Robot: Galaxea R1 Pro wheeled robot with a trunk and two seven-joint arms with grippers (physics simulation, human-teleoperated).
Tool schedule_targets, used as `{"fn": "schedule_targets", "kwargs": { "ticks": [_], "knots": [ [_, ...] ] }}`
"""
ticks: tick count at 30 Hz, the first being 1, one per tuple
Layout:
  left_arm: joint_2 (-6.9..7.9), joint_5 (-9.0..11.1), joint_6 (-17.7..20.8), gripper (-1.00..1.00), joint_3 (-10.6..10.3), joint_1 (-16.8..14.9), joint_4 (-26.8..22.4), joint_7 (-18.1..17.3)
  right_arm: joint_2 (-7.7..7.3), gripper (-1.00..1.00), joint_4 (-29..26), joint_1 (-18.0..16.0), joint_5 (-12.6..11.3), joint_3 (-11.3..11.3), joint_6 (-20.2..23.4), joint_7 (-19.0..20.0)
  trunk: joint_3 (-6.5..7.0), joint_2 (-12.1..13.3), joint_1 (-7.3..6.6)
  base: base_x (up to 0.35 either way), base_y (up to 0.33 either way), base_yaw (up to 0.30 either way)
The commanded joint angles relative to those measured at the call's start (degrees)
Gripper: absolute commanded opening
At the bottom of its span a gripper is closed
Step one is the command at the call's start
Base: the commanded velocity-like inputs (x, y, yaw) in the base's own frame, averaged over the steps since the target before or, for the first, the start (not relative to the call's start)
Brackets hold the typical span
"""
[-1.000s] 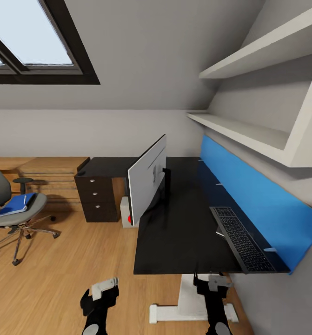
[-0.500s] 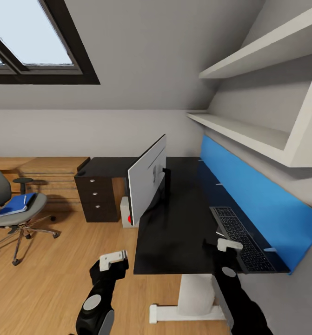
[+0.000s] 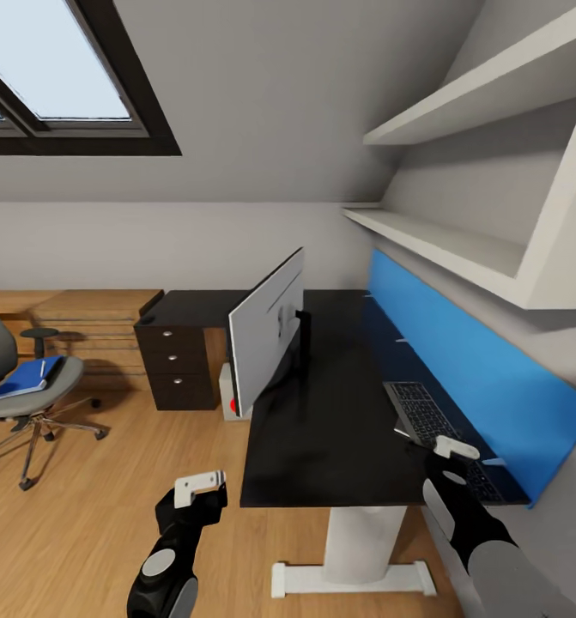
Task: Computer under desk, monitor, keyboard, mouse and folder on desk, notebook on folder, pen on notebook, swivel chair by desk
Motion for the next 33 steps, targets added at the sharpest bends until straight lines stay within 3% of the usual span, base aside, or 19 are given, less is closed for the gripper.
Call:
{"fn": "schedule_targets", "kwargs": {
  "ticks": [1, 6, 14, 17, 22, 32, 33],
  "knots": [
    [0.01, 0.5, 0.2, 1.0, -0.1, -0.1, -0.1, 0.5, -0.04, 1.0, 0.0, 0.0, -0.5, 0.1, 0.0, -0.2, -0.08, -0.1, 0.02, 0.089, -0.244, 0.0],
    [0.02, 0.6, 0.2, 1.0, -0.2, -0.1, 0.1, 0.5, -0.15, 1.0, 0.1, -0.1, -0.4, 0.1, -0.9, -0.1, -0.08, -0.1, 0.02, 0.061, -0.154, 0.0],
    [0.02, 0.7, 0.2, 1.0, -0.3, -0.1, 0.2, 0.5, -2.37, 1.0, 0.1, -0.2, -0.5, -1.6, -1.4, -0.1, -0.08, -0.1, 0.02, 0.006, -0.241, 0.0],
    [0.03, 0.7, 0.1, 1.0, -0.2, -0.1, 0.0, 0.5, -3.62, 1.0, 0.2, -0.3, -0.7, -4.5, -1.5, -0.1, -0.08, -0.1, 0.02, 0.001, -0.069, 0.0],
    [0.05, 0.7, 0.1, 1.0, -0.2, 0.8, -1.2, 0.5, -4.01, 1.0, 0.3, -0.3, -1.8, -7.9, -1.5, 0.0, -0.08, -0.1, 0.02, 0.0, -0.024, 0.0],
    [0.06, 0.8, 0.0, 1.0, -0.3, 3.6, -4.8, 0.4, -4.29, 1.0, 1.3, -0.4, -3.6, -9.5, -1.4, 0.1, -0.08, -0.1, 0.02, 0.0, -0.004, 0.0],
    [0.04, 0.8, 0.0, 1.0, -0.3, 3.8, -5.1, 0.4, -4.33, 1.0, 2.1, -0.4, -5.4, -9.6, -1.3, 0.6, -0.08, -0.1, 0.02, 0.0, 0.0, 0.0]
  ]
}}
